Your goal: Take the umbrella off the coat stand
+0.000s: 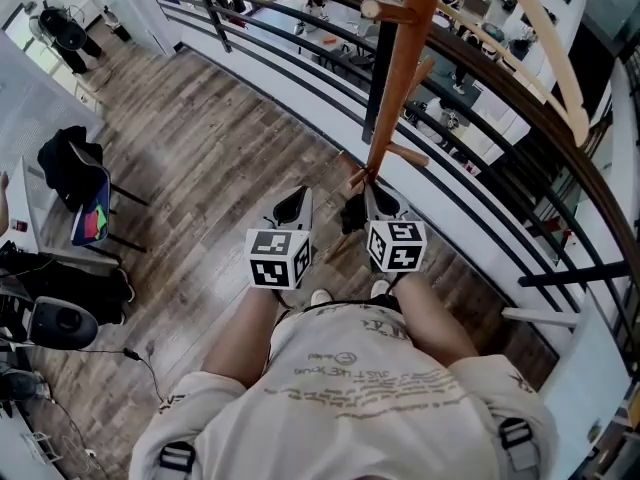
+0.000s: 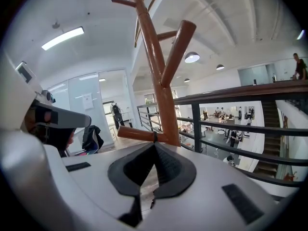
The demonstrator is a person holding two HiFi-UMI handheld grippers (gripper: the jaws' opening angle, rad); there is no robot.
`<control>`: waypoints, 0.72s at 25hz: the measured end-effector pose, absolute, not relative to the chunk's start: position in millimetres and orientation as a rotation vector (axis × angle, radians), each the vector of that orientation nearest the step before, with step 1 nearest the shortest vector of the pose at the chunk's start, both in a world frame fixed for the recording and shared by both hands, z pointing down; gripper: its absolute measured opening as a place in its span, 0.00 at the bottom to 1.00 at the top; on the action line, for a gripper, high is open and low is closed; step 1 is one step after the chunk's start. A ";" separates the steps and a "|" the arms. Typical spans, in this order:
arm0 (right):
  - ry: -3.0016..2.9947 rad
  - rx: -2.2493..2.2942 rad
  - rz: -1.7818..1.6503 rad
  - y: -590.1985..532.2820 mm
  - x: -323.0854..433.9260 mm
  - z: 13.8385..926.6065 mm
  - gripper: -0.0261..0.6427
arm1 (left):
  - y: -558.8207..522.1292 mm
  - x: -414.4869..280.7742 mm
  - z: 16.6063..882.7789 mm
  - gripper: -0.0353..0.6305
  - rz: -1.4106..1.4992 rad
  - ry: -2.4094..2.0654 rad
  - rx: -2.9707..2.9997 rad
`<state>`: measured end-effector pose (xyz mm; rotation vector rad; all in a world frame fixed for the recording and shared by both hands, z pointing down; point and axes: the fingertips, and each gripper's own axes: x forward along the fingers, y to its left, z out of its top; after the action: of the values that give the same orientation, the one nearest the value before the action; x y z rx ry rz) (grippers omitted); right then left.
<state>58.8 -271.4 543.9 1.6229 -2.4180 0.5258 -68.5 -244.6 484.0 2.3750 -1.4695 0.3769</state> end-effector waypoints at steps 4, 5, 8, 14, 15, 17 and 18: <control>-2.435 1.617 0.497 -265.3 51.7 534.9 0.04 | -241.7 -72.9 484.9 0.06 0.374 -1.464 2.376; -2.440 1.613 0.492 -262.4 50.1 533.3 0.04 | -240.0 -73.4 485.4 0.06 0.372 -1.461 2.378; -2.470 1.594 0.468 -253.1 45.8 527.4 0.04 | -234.6 -73.2 487.5 0.06 0.364 -1.459 2.381; -2.532 1.533 0.416 -241.5 27.4 509.3 0.04 | -231.6 -80.3 487.0 0.06 0.351 -1.464 2.374; -2.542 1.523 0.404 -239.4 23.0 505.0 0.04 | -231.4 -82.5 486.2 0.06 0.343 -1.464 2.374; -2.562 1.508 0.382 -235.3 14.7 496.8 0.04 | -231.0 -86.8 485.5 0.06 0.331 -1.461 2.376; -2.572 1.506 0.375 -233.4 11.3 492.8 0.04 | -230.8 -88.9 485.4 0.06 0.326 -1.460 2.377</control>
<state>11.3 -233.4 492.8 1.5055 -2.5716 0.3746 -88.9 -230.8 485.4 2.3774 -1.4597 0.3259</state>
